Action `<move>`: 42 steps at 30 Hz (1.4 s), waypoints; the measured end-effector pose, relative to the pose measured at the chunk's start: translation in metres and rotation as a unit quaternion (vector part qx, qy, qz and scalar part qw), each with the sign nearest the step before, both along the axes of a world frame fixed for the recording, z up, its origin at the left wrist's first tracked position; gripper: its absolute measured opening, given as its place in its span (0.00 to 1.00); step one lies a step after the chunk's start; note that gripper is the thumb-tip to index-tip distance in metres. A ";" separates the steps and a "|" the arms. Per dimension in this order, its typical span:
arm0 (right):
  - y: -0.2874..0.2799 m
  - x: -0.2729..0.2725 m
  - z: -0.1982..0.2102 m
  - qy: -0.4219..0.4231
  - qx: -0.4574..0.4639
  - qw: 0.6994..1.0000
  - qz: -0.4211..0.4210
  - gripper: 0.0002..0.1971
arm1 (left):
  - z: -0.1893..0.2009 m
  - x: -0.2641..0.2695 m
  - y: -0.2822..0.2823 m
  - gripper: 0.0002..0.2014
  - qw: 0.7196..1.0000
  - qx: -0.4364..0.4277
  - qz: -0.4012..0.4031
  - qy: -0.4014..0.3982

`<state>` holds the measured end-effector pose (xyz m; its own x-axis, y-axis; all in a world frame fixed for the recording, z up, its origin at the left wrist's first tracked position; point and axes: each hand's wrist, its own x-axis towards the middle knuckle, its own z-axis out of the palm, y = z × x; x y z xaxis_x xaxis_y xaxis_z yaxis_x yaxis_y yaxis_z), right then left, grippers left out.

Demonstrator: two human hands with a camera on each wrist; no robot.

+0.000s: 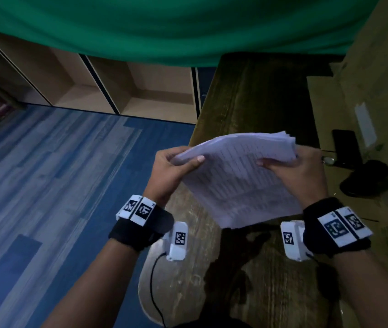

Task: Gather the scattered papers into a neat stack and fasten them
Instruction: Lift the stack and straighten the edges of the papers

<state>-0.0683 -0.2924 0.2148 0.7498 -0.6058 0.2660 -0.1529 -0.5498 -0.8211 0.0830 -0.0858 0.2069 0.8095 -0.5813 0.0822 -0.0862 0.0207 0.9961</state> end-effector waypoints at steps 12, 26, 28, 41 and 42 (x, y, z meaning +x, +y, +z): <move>0.016 0.020 0.032 0.163 -0.185 0.965 0.093 0.12 | -0.002 0.013 0.008 0.14 0.964 0.146 -0.094 -0.201; -0.042 -0.028 -0.075 -0.029 0.360 0.932 -0.021 0.44 | -0.064 0.037 0.034 0.17 0.997 -0.003 0.002 0.080; -0.036 -0.029 -0.079 -0.046 0.345 0.936 -0.040 0.42 | -0.070 0.039 0.028 0.19 0.996 0.008 0.024 0.088; -0.001 -0.038 -0.099 0.048 0.375 0.921 -0.095 0.26 | -0.117 0.007 0.034 0.05 0.985 0.050 0.081 0.147; -0.002 -0.036 -0.094 0.040 0.357 0.930 -0.080 0.29 | -0.114 0.008 0.033 0.04 0.987 0.036 0.077 0.138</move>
